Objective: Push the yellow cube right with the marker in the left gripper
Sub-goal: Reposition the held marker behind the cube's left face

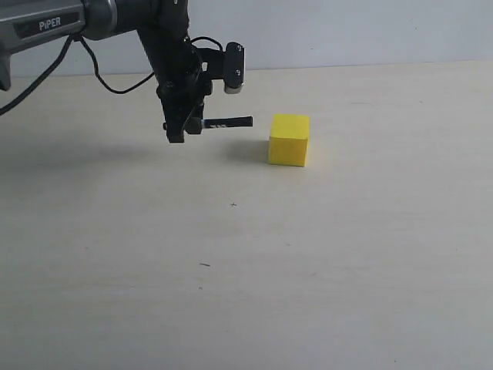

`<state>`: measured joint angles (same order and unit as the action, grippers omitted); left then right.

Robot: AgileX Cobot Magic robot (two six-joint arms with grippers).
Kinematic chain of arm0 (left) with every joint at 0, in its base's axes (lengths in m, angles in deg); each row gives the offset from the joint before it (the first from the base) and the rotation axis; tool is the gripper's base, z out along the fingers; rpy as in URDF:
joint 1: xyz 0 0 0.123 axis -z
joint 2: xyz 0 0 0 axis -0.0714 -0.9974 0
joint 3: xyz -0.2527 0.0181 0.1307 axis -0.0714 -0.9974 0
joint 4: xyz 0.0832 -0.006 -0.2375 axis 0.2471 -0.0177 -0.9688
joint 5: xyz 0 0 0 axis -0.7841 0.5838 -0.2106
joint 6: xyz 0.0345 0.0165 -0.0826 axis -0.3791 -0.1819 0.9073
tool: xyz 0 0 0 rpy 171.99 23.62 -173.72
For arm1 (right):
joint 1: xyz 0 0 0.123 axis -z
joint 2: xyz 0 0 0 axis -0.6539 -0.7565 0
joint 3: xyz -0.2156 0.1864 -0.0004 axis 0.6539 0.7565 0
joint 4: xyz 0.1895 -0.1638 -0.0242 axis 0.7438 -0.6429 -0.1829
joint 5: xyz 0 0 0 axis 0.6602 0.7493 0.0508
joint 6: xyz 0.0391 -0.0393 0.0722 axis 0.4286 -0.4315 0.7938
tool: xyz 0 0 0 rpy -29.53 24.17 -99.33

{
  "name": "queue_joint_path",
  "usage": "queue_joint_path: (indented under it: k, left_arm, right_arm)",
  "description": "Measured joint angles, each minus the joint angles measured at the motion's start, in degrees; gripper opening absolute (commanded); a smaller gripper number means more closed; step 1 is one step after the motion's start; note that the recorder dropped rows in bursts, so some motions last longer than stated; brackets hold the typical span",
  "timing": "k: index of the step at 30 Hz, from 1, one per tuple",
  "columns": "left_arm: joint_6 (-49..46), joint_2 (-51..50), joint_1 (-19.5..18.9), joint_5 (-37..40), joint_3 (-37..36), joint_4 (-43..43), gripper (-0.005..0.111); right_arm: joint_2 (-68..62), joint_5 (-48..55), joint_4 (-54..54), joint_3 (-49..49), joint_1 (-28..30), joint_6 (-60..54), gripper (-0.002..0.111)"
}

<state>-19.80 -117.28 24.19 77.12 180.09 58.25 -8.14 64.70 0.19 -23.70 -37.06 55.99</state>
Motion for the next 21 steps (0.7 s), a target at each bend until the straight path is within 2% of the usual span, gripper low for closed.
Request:
queue_joint_path:
  k: [7, 14, 21]
  left_arm:
    - [-0.6, -4.5, 0.0, 5.9, 5.8, 0.0, 0.0]
    - [0.7, -7.7, 0.1, 6.6, 11.7, 1.1, 0.0]
    - [1.2, -9.0, 1.0, 6.6, 13.4, 5.6, 0.0]
  right_arm:
    - [0.0, 0.0, 0.0, 0.0, 0.0, 0.0, 0.0]
    - [0.0, 0.0, 0.0, 0.0, 0.0, 0.0, 0.0]
    - [0.0, 0.0, 0.0, 0.0, 0.0, 0.0, 0.0]
